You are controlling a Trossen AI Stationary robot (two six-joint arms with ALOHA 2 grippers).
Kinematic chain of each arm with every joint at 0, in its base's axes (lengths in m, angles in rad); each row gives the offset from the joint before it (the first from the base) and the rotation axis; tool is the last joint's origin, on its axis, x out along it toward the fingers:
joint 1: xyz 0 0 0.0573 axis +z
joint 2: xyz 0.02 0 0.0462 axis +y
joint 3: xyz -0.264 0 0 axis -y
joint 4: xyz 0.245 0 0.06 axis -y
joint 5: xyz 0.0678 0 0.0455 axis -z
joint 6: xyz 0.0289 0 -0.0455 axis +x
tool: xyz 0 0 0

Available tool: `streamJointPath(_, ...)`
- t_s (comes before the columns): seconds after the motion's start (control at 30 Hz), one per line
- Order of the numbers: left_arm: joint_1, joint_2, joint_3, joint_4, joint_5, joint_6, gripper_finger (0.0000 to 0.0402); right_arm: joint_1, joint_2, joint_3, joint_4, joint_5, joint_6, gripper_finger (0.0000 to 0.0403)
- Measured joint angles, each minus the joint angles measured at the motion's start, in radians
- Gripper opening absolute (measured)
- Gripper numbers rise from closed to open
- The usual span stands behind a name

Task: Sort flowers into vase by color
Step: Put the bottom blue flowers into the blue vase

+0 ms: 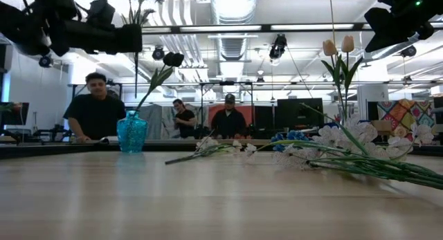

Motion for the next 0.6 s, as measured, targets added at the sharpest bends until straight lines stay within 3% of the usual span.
streamJointPath(0.33,0.138,0.121,-0.002,0.058,0.054,-0.057,0.0000,0.000,0.000,0.000,0.001,0.000,0.000,0.0013)
streamJointPath(0.6,0.193,0.279,-0.003,0.240,0.053,-0.059,0.0000,0.000,0.000,0.000,0.001,0.000,0.000,0.0013)
